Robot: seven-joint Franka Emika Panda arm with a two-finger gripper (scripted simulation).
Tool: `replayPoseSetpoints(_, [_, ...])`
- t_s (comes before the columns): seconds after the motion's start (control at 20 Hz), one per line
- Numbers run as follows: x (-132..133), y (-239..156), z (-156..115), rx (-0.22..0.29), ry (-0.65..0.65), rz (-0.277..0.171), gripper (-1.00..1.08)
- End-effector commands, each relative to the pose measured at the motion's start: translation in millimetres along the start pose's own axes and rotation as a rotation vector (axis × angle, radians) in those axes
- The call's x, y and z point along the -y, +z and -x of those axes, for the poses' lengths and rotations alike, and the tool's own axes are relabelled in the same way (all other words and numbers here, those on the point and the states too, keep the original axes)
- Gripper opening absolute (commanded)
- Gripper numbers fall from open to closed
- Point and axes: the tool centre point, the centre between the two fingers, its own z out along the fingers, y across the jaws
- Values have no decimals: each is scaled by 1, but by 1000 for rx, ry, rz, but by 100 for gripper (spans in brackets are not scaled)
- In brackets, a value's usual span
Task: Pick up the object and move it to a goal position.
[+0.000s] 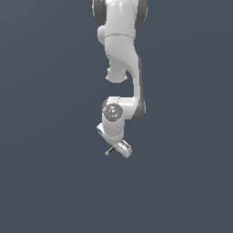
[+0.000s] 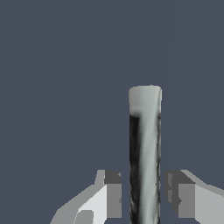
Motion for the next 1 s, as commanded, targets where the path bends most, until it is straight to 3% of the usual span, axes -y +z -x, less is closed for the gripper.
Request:
replayPoseSetpoints(0.0, [0, 0, 0, -1, 0, -1, -100])
replayPoseSetpoints(0.55, [-1, -2, 0, -1, 0, -1, -100])
replayPoseSetpoints(0.95, [-14, -27, -1, 0, 0, -1, -100])
